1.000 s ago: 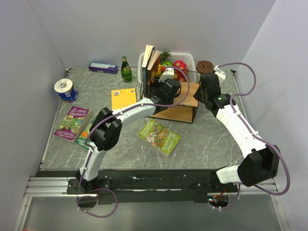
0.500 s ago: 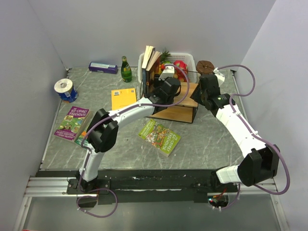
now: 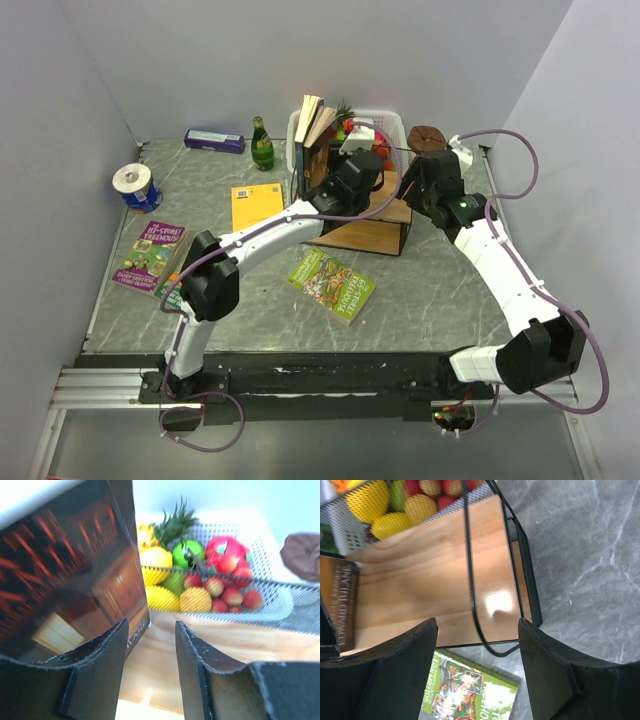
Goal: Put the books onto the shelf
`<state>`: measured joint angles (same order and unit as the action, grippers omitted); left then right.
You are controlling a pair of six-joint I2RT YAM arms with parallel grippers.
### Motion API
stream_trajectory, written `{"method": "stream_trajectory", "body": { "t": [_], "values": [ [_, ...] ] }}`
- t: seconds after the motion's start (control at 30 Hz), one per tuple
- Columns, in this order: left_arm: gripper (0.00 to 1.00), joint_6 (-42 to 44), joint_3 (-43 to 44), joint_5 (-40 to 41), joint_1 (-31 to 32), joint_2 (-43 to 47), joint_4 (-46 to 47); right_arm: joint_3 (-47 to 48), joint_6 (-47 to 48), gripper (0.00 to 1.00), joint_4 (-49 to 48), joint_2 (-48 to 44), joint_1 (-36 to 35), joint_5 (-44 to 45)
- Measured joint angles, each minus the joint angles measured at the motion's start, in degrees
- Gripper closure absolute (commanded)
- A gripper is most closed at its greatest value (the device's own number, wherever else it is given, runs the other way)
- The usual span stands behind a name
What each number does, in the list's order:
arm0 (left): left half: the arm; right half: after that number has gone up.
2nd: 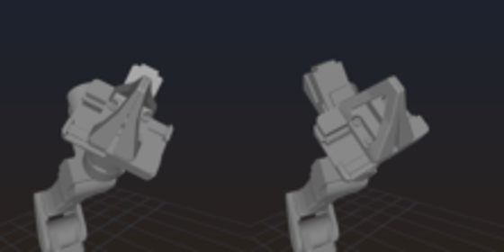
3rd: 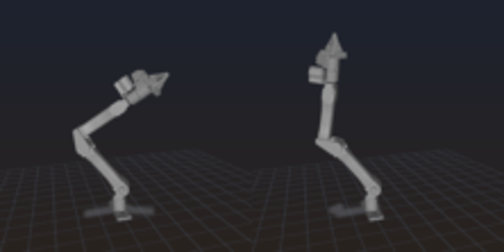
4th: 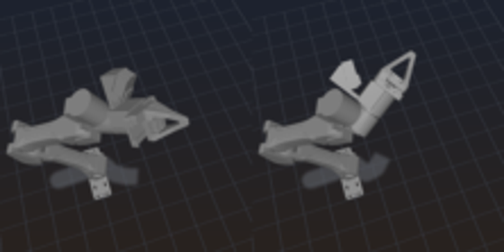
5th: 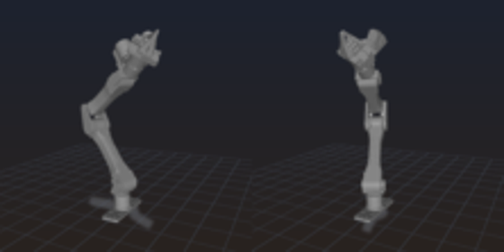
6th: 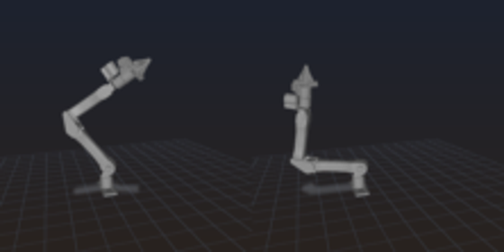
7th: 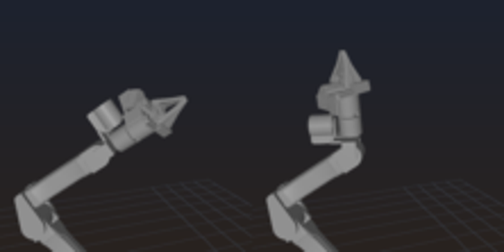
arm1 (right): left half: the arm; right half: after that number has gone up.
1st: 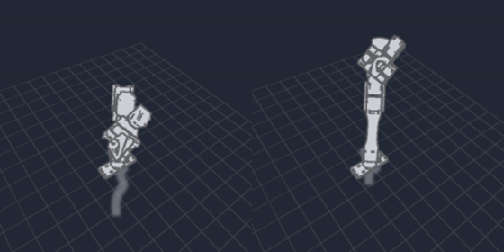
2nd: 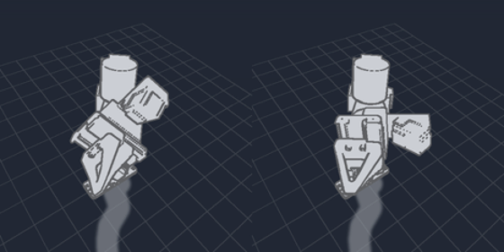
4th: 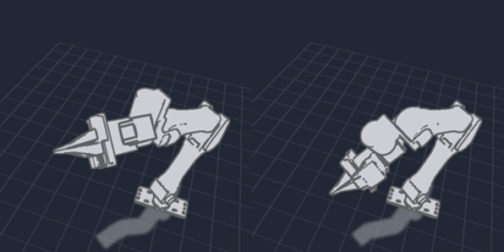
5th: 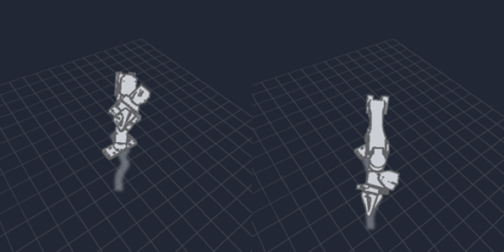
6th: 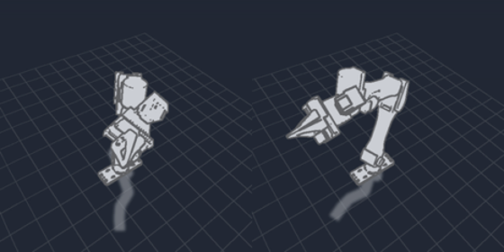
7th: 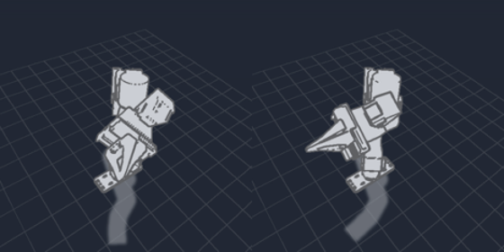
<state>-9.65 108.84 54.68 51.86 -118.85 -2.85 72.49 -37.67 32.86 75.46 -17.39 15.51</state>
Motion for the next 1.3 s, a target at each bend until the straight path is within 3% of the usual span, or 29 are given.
{"method": "stream_trajectory", "body": {
  "t": [0.13, 0.4, 0.67, 0.83, 1.03, 1.17, 1.3],
  "values": [
    [0.51, 1.31, 2.91, 0.33, 0.09, 0.13, 0.61, 0.72, 0.02, 0.25, 0.39, -0.83, 0.00, -0.07],
    [0.46, 3.13, 2.78, 0.72, 0.44, 3.98, 1.22, 0.74, 0.24, 0.14, 1.95, -5.07, 0.00, -0.66],
    [0.43, 6.45, -3.54, 1.31, 7.04, 21.11, 3.30, -1.22, 0.13, 0.13, 2.40, -17.51, -2.34, -2.82],
    [0.46, 6.27, -18.49, 2.27, 13.53, 40.28, 4.57, -9.81, 0.28, 0.19, 0.52, -27.52, -10.84, -3.23],
    [0.52, -9.84, -42.14, 0.55, 13.03, 67.17, -3.50, -24.39, 0.42, 0.20, -4.50, -32.81, -22.29, -6.14],
    [0.52, -23.71, -56.04, -2.84, 12.98, 75.06, -8.41, -32.76, 0.00, 0.18, -8.22, -30.05, -24.00, -8.07],
    [0.48, -37.11, -71.25, -8.90, 13.07, 74.10, -11.58, -38.34, -1.20, 0.18, -10.91, -23.80, -24.11, -8.68]
  ]
}}
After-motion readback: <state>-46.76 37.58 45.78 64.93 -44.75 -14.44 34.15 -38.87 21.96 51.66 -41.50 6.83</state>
